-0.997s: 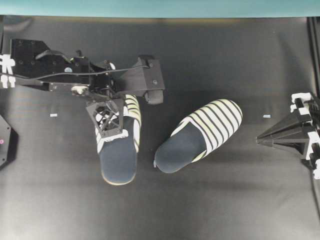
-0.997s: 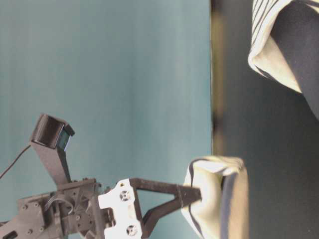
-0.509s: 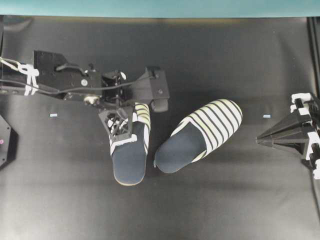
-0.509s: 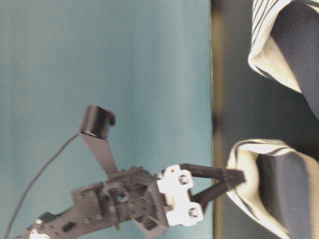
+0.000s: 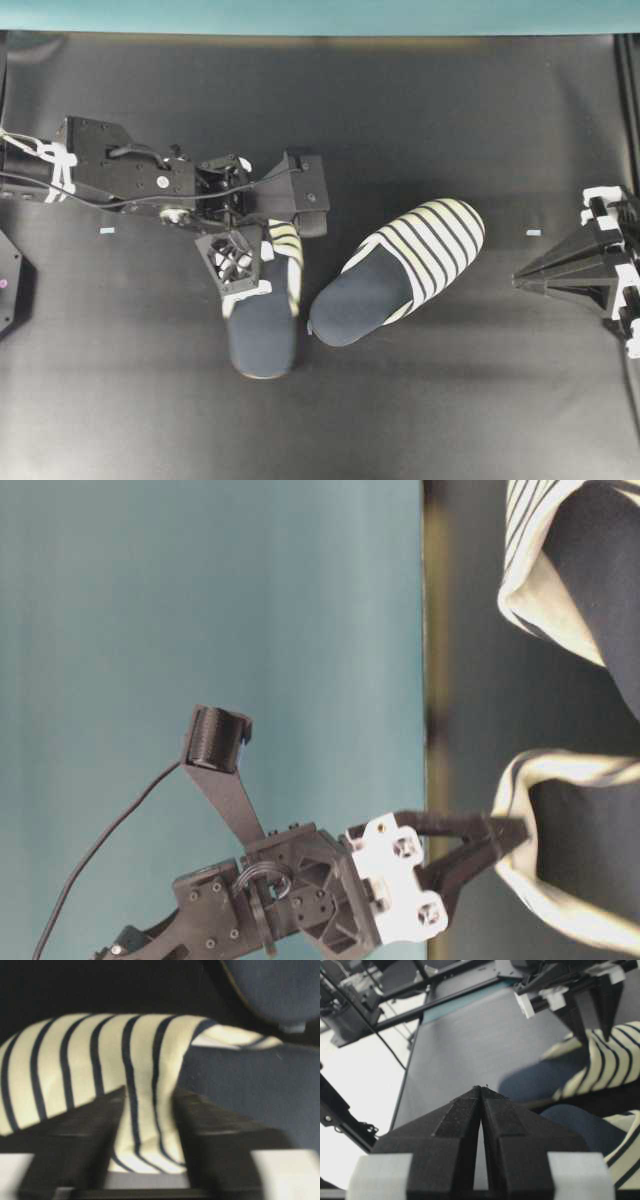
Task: Arrange the slippers with the left arm.
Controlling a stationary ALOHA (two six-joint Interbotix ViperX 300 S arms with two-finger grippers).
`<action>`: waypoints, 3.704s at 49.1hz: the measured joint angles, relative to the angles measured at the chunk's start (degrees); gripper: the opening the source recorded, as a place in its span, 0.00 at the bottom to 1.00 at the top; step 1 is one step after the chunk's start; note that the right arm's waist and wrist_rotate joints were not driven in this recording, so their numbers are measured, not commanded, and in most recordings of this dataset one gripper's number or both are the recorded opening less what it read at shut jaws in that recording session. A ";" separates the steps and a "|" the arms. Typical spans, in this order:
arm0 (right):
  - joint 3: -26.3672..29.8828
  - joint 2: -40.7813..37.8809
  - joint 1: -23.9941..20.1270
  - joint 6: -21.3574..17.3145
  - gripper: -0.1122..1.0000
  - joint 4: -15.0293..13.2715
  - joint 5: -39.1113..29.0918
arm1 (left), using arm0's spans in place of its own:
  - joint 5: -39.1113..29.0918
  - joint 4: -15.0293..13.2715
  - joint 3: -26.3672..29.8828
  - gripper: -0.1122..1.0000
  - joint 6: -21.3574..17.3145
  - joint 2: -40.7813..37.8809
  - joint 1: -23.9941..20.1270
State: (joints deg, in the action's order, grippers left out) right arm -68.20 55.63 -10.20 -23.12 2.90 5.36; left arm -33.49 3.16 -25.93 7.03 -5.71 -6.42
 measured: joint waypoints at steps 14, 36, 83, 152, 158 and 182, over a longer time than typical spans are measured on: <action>0.00 0.09 0.00 -0.09 0.10 0.09 0.00 | -1.93 0.09 -0.18 0.89 -2.99 0.09 0.00; -0.26 0.09 0.00 0.00 0.10 0.09 0.00 | -2.99 0.09 19.16 0.90 -21.18 -2.55 0.79; -0.35 0.62 0.00 -0.09 0.10 0.09 0.26 | 1.85 0.09 30.50 0.28 -45.53 -24.79 3.43; -0.79 0.88 0.00 0.00 0.10 0.09 1.76 | -23.47 0.09 34.19 0.11 -8.79 -21.27 0.09; -0.79 0.88 0.00 0.00 0.10 0.09 1.76 | -21.80 0.09 31.99 0.11 -8.53 -21.53 0.35; -0.97 0.97 0.00 0.00 0.10 0.09 1.76 | -17.23 0.09 30.50 0.11 -5.01 -21.88 2.46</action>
State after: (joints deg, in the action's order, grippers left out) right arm -69.17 56.60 -10.20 -23.12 2.99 7.12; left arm -50.71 3.25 4.57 2.02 -27.60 -3.96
